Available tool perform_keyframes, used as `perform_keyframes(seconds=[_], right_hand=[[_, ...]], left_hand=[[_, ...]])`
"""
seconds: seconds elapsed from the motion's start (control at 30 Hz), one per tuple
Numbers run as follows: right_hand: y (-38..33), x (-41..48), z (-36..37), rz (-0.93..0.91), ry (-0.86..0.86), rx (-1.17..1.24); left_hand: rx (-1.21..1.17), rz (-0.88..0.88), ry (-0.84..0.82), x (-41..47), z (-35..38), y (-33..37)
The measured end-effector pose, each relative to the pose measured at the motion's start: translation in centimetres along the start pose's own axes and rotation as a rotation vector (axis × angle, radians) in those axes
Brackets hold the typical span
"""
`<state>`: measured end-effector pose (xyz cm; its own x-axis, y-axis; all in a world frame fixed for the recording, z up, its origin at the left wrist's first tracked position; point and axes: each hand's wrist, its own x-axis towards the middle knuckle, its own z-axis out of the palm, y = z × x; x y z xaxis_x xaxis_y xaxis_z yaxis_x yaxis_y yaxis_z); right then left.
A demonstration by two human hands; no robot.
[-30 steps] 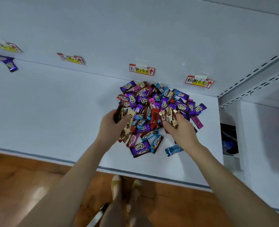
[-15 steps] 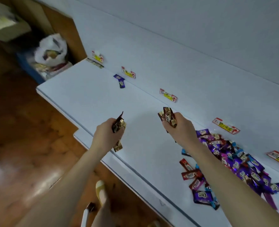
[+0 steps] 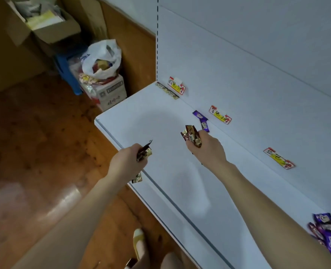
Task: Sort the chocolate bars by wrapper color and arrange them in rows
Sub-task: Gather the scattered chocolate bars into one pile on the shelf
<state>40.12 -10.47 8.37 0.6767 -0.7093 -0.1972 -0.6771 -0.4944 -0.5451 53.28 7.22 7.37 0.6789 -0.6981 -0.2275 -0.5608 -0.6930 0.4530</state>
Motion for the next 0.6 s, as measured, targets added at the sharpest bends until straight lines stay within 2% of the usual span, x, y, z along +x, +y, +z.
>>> perform_keyframes(seconds=[0.2,0.6], right_hand=[[-0.6,5.9,1.5,0.009,0.007,-0.065],[-3.9,18.7,4.6,0.011,0.031,-0.104]], left_hand=[[0.034,0.011,-0.032,6.5,-1.4,-1.1],[0.063,0.008,0.030,20.5,-3.1,-2.8]])
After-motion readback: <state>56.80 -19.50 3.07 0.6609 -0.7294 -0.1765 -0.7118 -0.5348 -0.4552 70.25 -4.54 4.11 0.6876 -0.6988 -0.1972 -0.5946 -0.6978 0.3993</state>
